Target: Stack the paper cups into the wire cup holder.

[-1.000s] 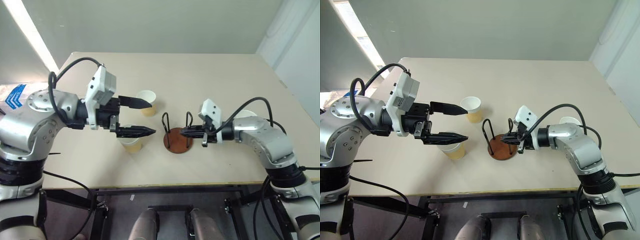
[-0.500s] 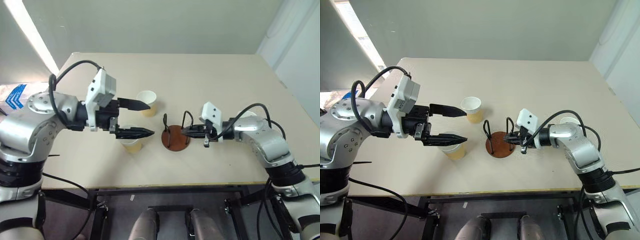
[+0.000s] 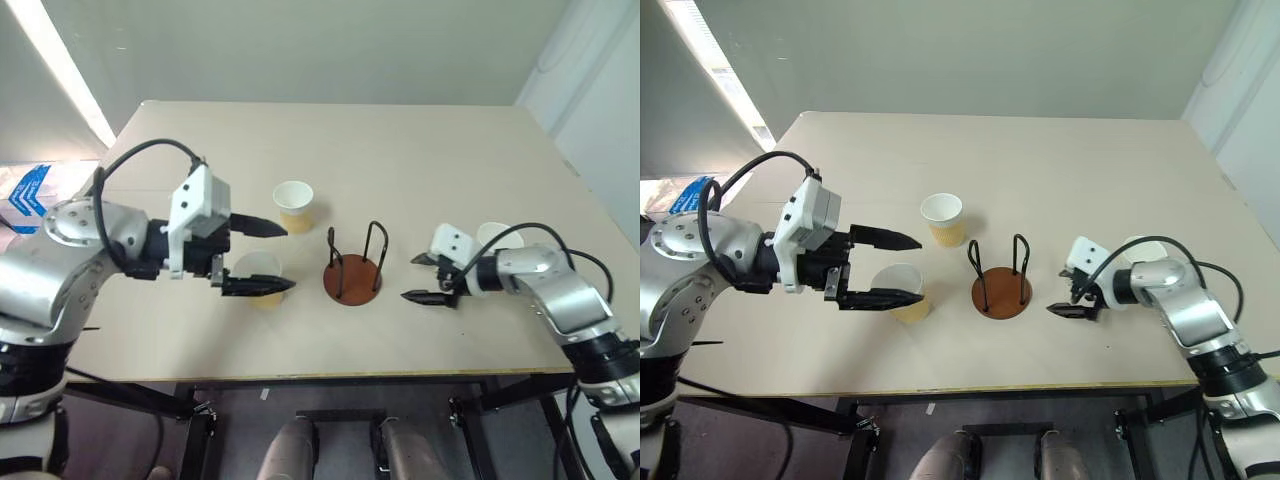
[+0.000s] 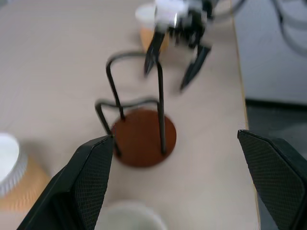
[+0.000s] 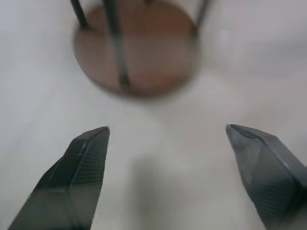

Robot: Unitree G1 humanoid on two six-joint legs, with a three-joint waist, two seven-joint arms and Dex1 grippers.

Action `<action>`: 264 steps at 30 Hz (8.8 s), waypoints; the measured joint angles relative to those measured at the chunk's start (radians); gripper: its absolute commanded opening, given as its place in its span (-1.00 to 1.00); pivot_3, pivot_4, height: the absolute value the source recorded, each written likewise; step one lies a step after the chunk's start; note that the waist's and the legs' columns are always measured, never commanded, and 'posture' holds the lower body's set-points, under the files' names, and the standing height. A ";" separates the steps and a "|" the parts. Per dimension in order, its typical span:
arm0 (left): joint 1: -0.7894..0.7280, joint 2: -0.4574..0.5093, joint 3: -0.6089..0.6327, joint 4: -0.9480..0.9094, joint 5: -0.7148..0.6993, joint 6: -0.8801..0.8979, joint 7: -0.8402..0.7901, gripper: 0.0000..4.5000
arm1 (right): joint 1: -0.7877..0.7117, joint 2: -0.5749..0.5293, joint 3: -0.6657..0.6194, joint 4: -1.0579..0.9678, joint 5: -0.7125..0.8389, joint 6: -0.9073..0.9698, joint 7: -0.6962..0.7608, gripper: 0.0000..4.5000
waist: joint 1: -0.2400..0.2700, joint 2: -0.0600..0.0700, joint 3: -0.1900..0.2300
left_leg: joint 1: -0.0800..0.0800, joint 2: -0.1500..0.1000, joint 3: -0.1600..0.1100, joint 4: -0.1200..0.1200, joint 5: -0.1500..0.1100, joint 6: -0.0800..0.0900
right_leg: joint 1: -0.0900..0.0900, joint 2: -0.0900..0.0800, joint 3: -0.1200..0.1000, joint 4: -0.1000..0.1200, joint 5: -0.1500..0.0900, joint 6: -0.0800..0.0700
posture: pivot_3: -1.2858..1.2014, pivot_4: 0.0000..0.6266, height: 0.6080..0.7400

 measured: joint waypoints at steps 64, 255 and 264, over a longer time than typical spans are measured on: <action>-0.537 -0.158 -0.205 0.372 0.140 -0.156 -0.337 -0.98 | 0.171 -0.047 -0.407 -0.336 0.557 0.169 -0.025 0.86 | 0.002 0.000 0.000 | 0.000 0.001 0.000 0.004 -0.003 0.002 | 0.001 0.001 0.000 0.004 -0.004 0.000 | 0.03 -0.52 1.00; -0.611 -0.387 -0.443 0.974 0.874 -0.771 0.122 0.98 | -0.313 0.126 -0.494 -0.318 0.506 0.591 -0.153 0.14 | 0.005 0.002 0.001 | -0.012 -0.004 0.001 0.011 0.002 0.010 | -0.008 -0.004 0.000 0.002 0.004 0.010 | 0.03 -0.52 1.00; -0.681 -0.467 -0.480 1.224 0.951 -0.891 0.166 0.44 | -0.271 0.108 -0.494 -0.345 0.569 0.546 -0.205 0.15 | 0.007 0.002 0.001 | -0.013 -0.004 0.001 0.012 0.001 0.011 | -0.008 -0.004 0.000 0.001 0.010 0.019 | 0.03 -0.52 1.00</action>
